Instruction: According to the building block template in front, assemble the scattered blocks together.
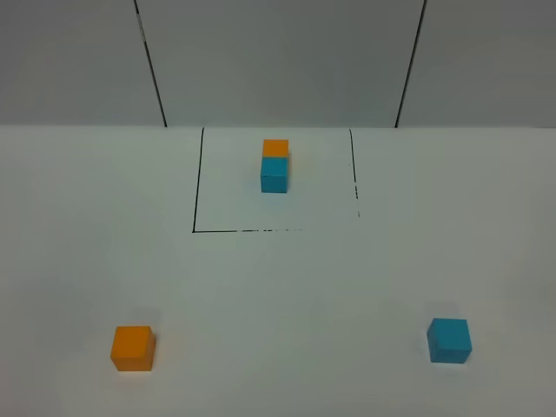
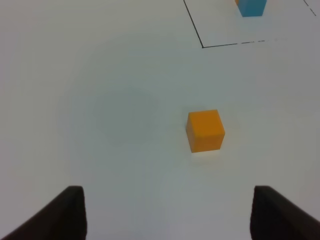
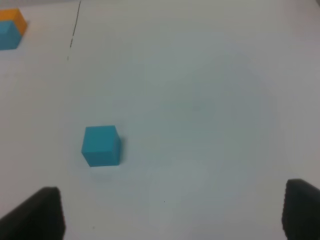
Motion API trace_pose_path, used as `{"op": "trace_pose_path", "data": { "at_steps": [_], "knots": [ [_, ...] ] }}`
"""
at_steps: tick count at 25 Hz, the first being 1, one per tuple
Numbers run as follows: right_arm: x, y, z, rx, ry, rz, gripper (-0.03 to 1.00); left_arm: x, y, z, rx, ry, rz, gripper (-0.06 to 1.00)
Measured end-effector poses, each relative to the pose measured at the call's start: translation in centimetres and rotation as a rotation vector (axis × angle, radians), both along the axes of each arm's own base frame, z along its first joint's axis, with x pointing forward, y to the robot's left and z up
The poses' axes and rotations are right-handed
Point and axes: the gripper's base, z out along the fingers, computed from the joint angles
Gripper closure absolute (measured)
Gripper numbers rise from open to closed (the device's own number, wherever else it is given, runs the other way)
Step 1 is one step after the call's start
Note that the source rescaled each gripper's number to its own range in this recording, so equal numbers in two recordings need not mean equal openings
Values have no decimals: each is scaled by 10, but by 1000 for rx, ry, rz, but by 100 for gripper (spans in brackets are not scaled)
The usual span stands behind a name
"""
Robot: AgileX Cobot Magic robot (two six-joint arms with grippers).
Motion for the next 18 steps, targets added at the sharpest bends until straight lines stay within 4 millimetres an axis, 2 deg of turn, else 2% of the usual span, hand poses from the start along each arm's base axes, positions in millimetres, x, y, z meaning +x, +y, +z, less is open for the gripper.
{"op": "trace_pose_path", "data": {
  "at_steps": [13, 18],
  "knots": [
    [0, 0, 0, 0, 0, 0, 23, 0, 0, 1, 0, -1, 0, 49],
    [0, 0, 0, 0, 0, 0, 23, 13, 1, 19, -21, -21, 17, 49]
  ]
}}
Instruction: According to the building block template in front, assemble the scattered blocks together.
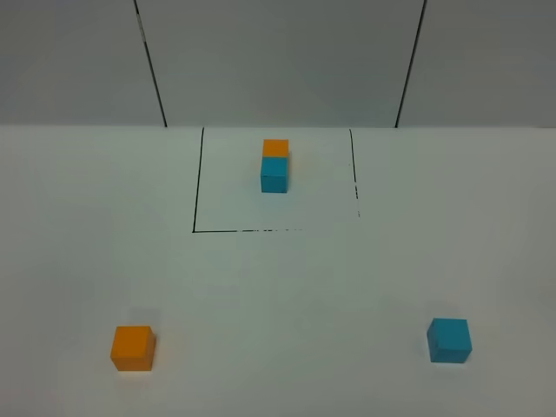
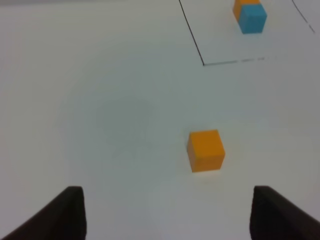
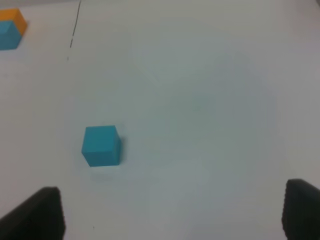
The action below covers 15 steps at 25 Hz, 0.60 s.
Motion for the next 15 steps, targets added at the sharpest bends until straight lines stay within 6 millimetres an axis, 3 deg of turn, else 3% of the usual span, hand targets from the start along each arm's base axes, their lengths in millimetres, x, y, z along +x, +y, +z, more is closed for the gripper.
{"op": "trace_pose_path", "data": {
  "at_steps": [6, 15],
  "knots": [
    [0, 0, 0, 0, 0, 0, 23, 48, 0, 20, -14, 185, 10, 49],
    [0, 0, 0, 0, 0, 0, 23, 153, -5, 28, -80, 507, -11, 49]
  ]
}}
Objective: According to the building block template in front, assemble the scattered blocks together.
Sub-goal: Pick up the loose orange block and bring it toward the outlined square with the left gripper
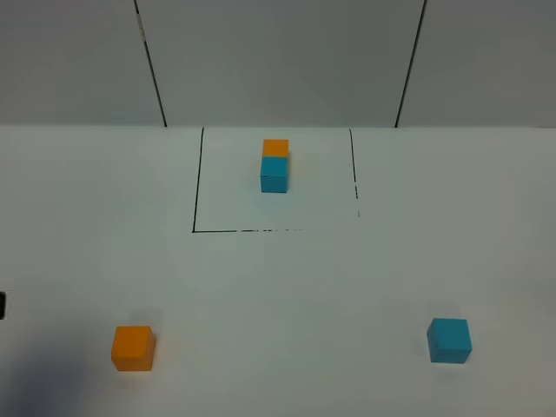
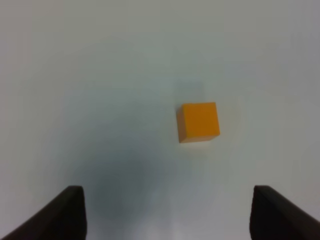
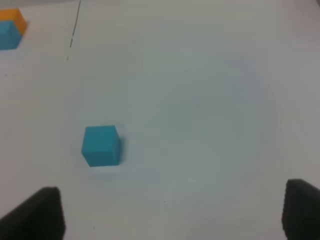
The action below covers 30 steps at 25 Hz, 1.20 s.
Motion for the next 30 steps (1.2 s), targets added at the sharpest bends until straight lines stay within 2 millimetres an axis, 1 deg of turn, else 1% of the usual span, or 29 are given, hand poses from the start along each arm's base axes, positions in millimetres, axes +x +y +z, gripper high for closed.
{"op": "trace_pose_path", "data": {
  "at_steps": [5, 9, 12, 16, 20, 21, 23, 25, 30],
  "knots": [
    [0, 0, 0, 0, 0, 0, 23, 45, -4, -7, -22, 111, -15, 49],
    [0, 0, 0, 0, 0, 0, 23, 70, -20, -19, -18, 183, -74, 49],
    [0, 0, 0, 0, 0, 0, 23, 89, -36, -36, -6, 267, -91, 49],
    [0, 0, 0, 0, 0, 0, 23, 109, -60, -57, 65, 355, -86, 49],
    [0, 0, 0, 0, 0, 0, 23, 123, -82, -79, 127, 417, -89, 49],
    [0, 0, 0, 0, 0, 0, 23, 125, -87, -88, 143, 442, -96, 49],
    [0, 0, 0, 0, 0, 0, 23, 128, -91, -100, 172, 483, -106, 45],
    [0, 0, 0, 0, 0, 0, 23, 131, -93, -114, 182, 535, -90, 38],
    [0, 0, 0, 0, 0, 0, 23, 132, -95, -136, 163, 602, -40, 13]
  ]
}}
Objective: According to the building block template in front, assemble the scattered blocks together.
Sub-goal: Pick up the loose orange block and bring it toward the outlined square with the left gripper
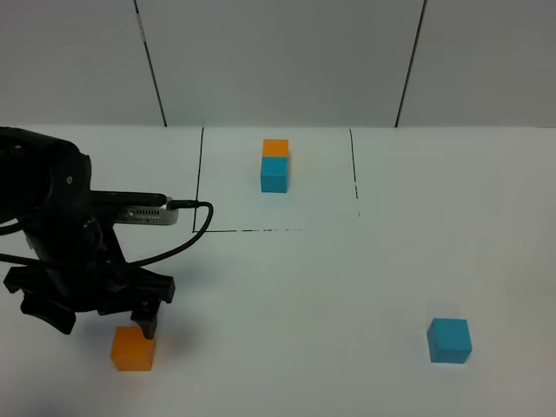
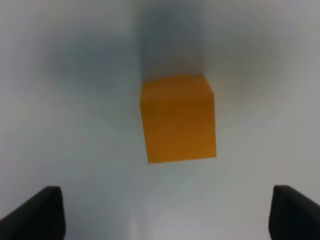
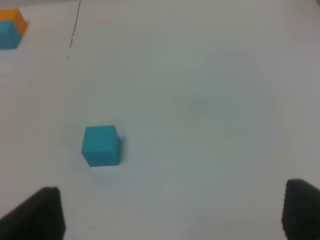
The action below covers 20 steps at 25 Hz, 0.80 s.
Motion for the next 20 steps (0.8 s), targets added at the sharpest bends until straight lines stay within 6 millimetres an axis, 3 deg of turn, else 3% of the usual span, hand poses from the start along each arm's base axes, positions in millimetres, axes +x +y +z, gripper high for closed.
{"op": "trace_pose_path", "data": {
  "at_steps": [5, 20],
  "knots": [
    [0, 0, 0, 0, 0, 0, 23, -2, -3, -13, -40, -38, 26, 1],
    [0, 0, 0, 0, 0, 0, 23, 5, -7, -74, -25, -25, 51, 2]
  ]
}}
